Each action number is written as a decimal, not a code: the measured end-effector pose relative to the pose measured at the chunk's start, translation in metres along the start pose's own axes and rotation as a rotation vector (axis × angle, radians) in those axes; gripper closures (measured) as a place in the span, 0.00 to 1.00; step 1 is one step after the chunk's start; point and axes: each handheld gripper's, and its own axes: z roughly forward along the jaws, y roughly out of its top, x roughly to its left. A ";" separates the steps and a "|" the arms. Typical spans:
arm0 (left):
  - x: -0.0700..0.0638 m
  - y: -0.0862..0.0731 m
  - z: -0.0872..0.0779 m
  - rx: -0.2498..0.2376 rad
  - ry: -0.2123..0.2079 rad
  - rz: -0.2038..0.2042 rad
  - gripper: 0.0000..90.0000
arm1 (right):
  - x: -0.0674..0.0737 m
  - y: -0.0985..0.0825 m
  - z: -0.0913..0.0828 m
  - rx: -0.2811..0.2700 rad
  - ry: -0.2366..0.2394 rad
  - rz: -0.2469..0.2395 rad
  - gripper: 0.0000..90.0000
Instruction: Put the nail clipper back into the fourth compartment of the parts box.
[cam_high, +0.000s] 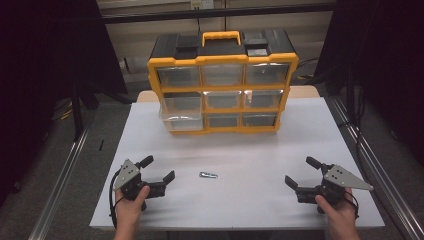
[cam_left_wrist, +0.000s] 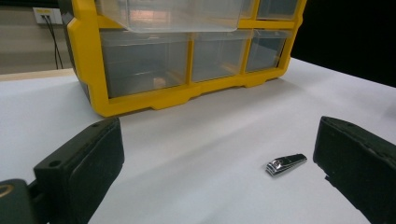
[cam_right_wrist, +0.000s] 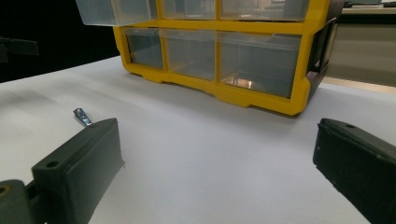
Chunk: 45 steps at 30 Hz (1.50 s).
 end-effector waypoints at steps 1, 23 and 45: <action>0.000 0.000 0.000 -0.001 -0.001 0.000 0.02 | 0.000 0.000 0.000 0.000 0.000 0.000 0.01; -0.003 0.004 0.018 0.010 -0.028 -0.022 0.02 | 0.000 0.001 -0.001 -0.001 0.006 0.001 0.01; -0.024 0.010 0.055 0.152 -0.076 0.025 0.02 | 0.002 0.002 -0.001 -0.008 0.019 -0.013 0.01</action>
